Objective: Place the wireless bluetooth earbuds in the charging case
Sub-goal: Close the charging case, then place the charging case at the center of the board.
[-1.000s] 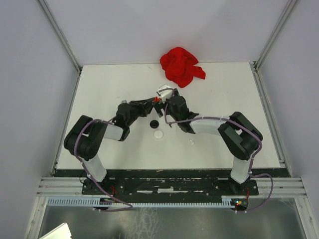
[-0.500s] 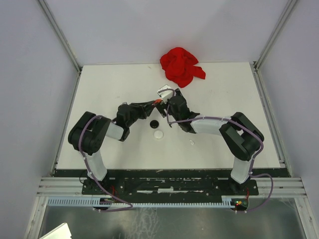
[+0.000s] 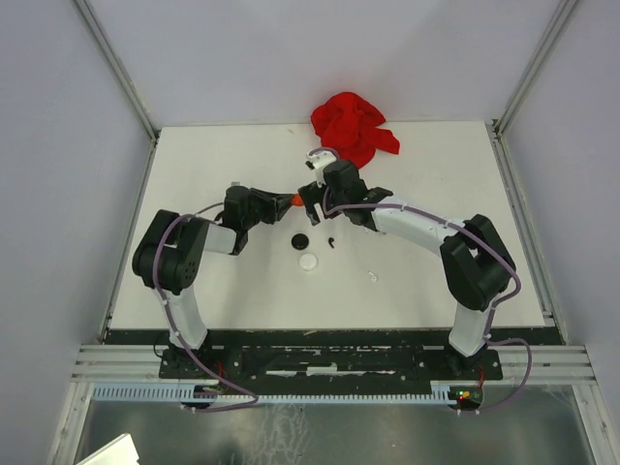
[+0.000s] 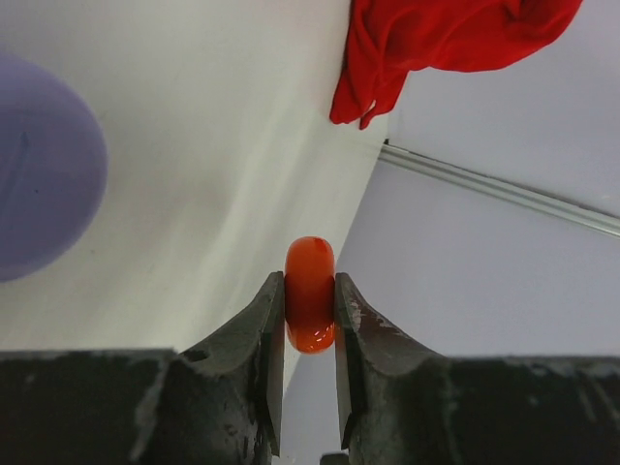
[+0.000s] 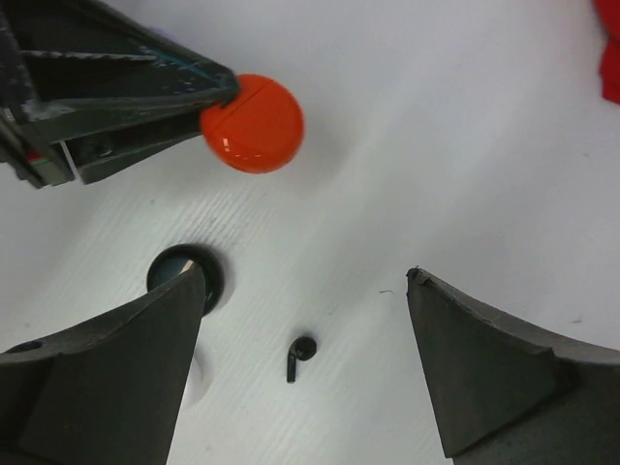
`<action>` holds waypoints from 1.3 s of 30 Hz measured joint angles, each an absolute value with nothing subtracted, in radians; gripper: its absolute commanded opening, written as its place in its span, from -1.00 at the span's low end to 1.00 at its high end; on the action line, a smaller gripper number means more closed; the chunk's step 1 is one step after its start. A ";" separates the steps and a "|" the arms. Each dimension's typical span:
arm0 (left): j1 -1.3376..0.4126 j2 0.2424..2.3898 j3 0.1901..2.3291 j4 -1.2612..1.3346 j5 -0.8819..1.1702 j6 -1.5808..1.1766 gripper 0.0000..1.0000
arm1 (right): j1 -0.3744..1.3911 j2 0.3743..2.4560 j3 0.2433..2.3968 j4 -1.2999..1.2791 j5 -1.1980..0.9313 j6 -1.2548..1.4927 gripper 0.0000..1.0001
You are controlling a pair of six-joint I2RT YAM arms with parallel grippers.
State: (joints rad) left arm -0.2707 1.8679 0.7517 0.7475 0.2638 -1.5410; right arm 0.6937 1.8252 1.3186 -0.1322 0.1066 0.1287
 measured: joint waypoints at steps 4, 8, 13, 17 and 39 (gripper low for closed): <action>-0.271 1.898 0.788 0.685 0.264 -1.468 -0.92 | 0.702 1.856 1.348 -0.195 0.024 0.143 0.86; -0.271 1.918 0.815 0.630 0.261 -1.408 -0.85 | 0.716 1.894 1.354 -0.243 -0.020 0.144 0.86; -0.270 1.922 0.838 0.582 0.248 -1.355 -0.66 | 0.739 1.935 1.356 -0.282 -0.052 0.142 0.85; -0.270 1.931 0.861 0.562 0.241 -1.325 -0.48 | 0.752 1.959 1.373 -0.295 -0.077 0.142 0.85; -0.221 1.929 0.884 0.464 0.238 -1.240 -0.05 | 0.813 2.027 1.404 -0.303 -0.134 0.169 0.81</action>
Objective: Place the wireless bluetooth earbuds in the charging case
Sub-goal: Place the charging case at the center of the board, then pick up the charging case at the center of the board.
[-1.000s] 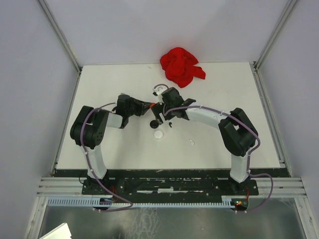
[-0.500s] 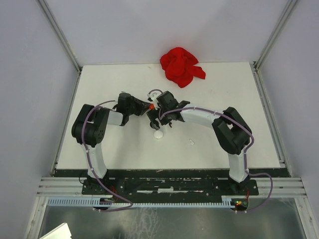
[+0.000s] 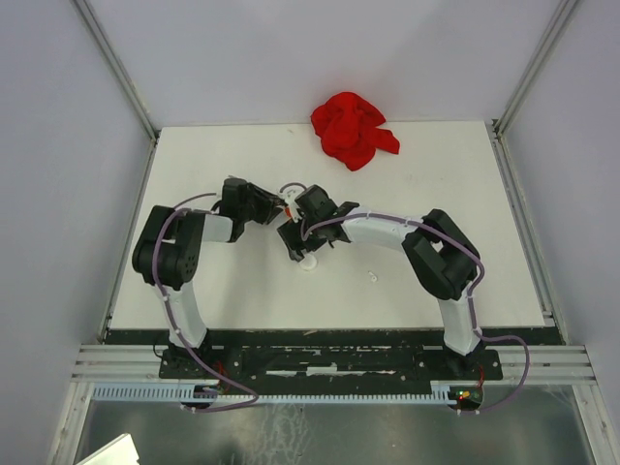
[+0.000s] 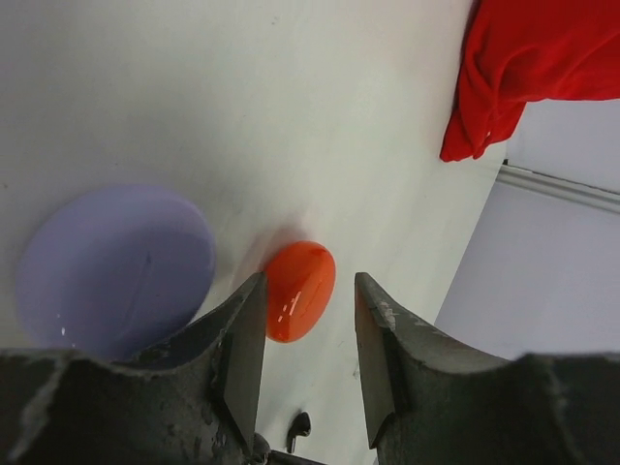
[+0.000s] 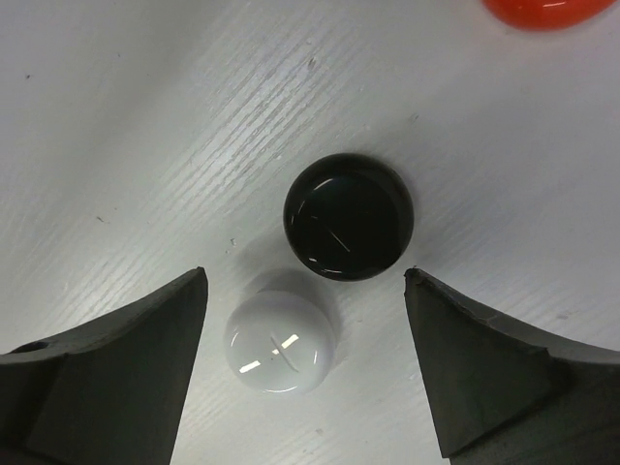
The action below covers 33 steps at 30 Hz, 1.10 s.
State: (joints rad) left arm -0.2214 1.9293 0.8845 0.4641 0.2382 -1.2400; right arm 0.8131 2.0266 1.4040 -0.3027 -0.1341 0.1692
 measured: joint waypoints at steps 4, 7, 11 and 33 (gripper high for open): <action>-0.210 1.858 0.883 0.425 0.236 -1.222 -0.05 | 0.825 2.031 1.404 -0.308 -0.134 0.179 0.81; -0.204 1.795 0.883 0.406 0.229 -1.211 -0.05 | 0.831 2.032 1.404 -0.308 -0.134 0.184 0.80; -0.196 1.695 0.864 0.389 0.207 -1.187 -0.05 | 0.842 2.045 1.407 -0.306 -0.132 0.188 0.80; -0.073 1.369 0.678 0.285 0.129 -1.159 -0.05 | 0.915 2.118 1.546 -0.314 -0.123 0.203 0.80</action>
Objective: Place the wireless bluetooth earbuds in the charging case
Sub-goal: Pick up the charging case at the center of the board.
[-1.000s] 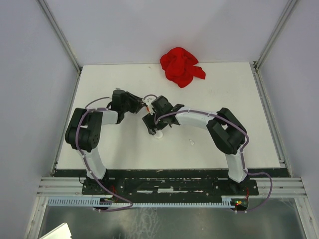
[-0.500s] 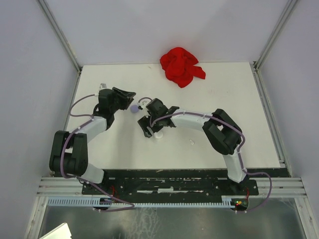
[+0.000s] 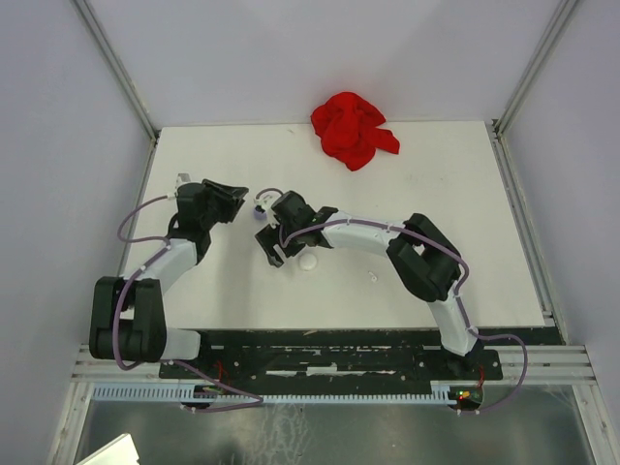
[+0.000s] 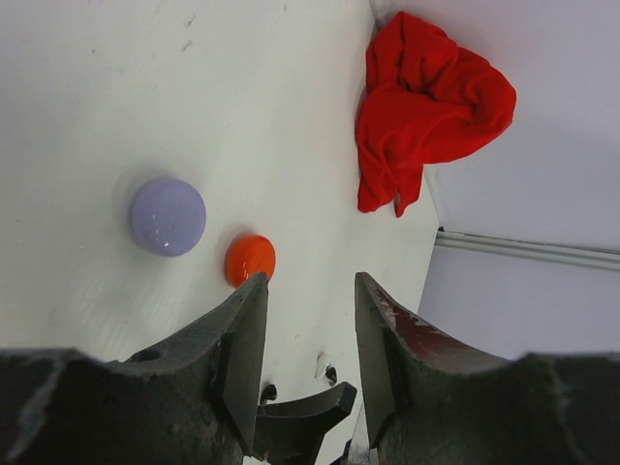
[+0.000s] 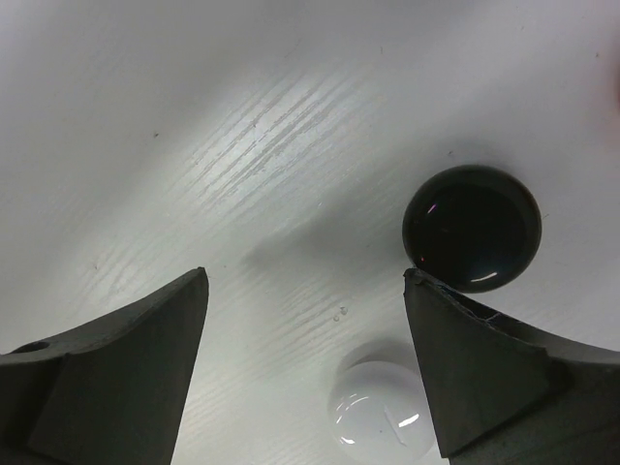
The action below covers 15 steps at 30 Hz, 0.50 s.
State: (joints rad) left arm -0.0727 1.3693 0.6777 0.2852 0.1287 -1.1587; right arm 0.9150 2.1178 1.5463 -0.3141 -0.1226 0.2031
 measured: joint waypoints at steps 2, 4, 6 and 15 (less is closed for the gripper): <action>-0.065 1.363 0.671 0.284 0.129 -1.159 -0.05 | 0.915 2.118 1.546 -0.311 -0.112 0.196 0.81; -0.059 1.360 0.666 0.285 0.130 -1.158 -0.05 | 0.915 2.113 1.546 -0.312 -0.092 0.184 0.82; -0.055 1.360 0.665 0.285 0.133 -1.158 -0.05 | 0.915 2.101 1.546 -0.316 -0.067 0.167 0.81; -0.049 1.360 0.653 0.301 0.176 -1.158 -0.08 | 0.892 2.082 1.582 -0.379 -0.016 0.102 0.77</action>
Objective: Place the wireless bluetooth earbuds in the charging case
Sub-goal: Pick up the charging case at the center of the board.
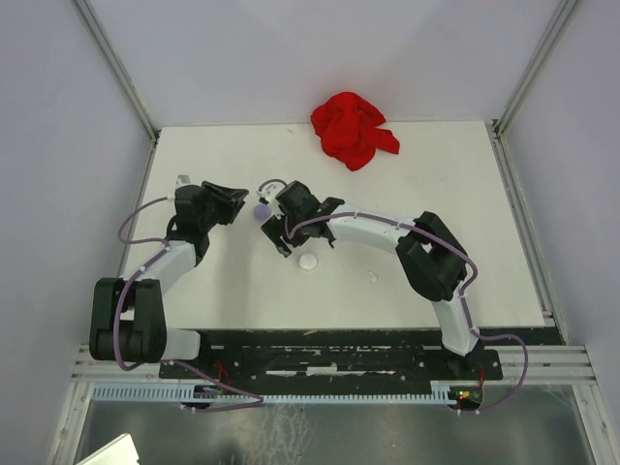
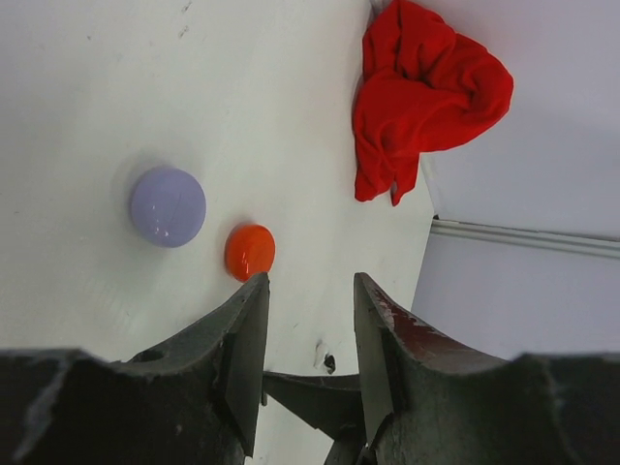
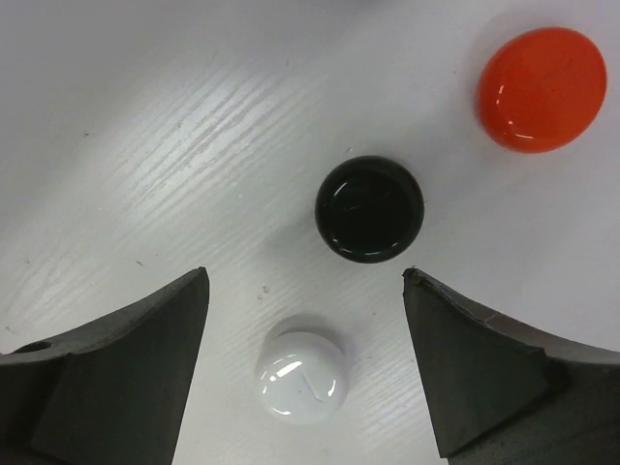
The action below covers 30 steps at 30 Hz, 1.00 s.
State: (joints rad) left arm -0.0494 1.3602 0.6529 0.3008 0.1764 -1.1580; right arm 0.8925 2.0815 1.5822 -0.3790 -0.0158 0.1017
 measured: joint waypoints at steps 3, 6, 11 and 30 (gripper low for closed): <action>-0.047 1.362 0.649 0.318 0.210 -1.158 -0.10 | 0.871 2.083 1.594 -0.406 -0.019 0.078 0.77; -0.047 1.368 0.649 0.341 0.244 -1.158 -0.10 | 0.848 2.094 1.621 -0.424 -0.026 0.048 0.76; -0.047 1.380 0.649 0.362 0.279 -1.158 -0.10 | 0.822 2.130 1.667 -0.442 -0.057 0.001 0.76; -0.038 1.398 0.648 0.386 0.336 -1.158 -0.11 | 0.819 2.228 1.739 -0.498 -0.113 -0.060 0.62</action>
State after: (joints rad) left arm -0.0383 1.3979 0.6483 0.3859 0.3359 -1.1584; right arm 0.8188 2.2284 1.7386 -0.4980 -0.1131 -0.0597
